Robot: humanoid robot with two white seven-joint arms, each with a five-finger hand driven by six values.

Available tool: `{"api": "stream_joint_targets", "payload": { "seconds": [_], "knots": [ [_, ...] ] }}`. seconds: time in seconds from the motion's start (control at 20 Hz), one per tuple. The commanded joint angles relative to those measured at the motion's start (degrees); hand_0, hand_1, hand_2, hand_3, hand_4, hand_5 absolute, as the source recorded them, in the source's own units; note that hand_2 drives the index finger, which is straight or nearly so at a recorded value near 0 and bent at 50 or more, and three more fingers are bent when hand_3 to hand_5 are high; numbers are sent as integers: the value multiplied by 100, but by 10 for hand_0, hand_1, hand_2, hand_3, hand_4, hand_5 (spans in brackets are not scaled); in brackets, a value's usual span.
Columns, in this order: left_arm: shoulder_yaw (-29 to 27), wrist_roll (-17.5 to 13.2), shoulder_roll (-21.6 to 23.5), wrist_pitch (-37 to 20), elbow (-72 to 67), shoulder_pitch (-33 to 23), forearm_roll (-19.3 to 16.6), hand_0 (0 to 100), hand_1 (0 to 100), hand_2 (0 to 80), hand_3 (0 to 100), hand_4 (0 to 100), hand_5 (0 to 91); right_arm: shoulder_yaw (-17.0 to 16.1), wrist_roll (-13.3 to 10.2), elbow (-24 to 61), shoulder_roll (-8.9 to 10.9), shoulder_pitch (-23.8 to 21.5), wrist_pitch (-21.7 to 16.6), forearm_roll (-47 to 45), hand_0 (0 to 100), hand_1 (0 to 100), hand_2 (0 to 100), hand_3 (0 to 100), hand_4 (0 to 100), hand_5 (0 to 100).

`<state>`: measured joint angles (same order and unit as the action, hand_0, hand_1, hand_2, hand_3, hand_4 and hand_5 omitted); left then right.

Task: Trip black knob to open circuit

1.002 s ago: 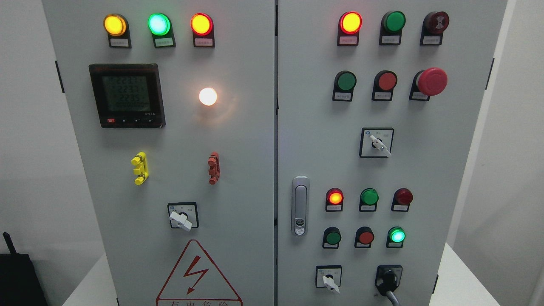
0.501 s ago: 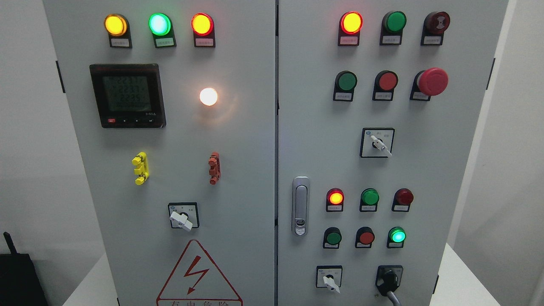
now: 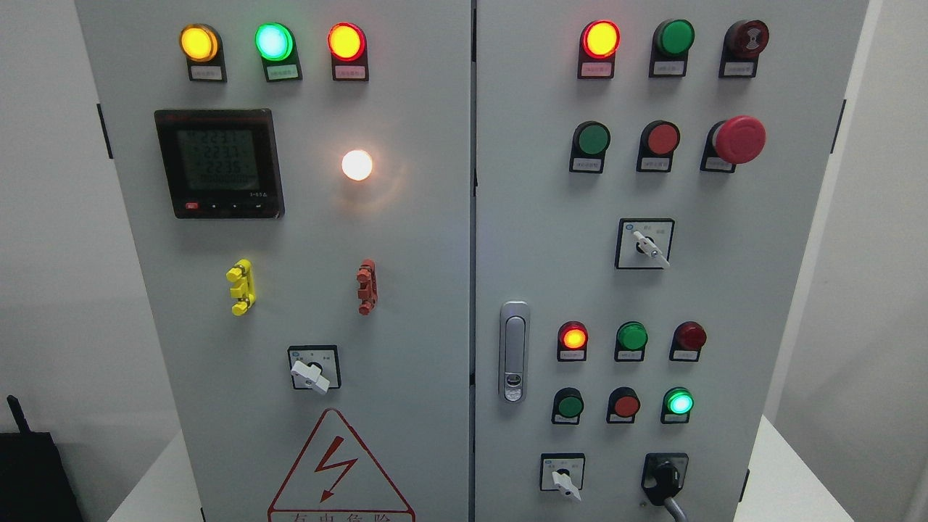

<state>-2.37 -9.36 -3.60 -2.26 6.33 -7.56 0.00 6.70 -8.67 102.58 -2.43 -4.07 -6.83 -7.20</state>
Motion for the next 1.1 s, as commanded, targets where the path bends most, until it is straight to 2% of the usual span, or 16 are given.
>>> {"api": "stream_joint_targets", "payload": {
  "seconds": [0.0, 1.05],
  "knots": [
    [0, -5, 0, -2, 0, 0, -132, 120, 389, 0, 0, 0, 0, -37, -12, -10, 14, -6, 7, 0, 0, 0, 0, 1000, 1000, 1000],
    [0, -5, 0, -2, 0, 0, -132, 120, 389, 0, 0, 0, 0, -116, -12, -37, 14, 12, 7, 0, 0, 0, 0, 1000, 1000, 1000]
  ]
}}
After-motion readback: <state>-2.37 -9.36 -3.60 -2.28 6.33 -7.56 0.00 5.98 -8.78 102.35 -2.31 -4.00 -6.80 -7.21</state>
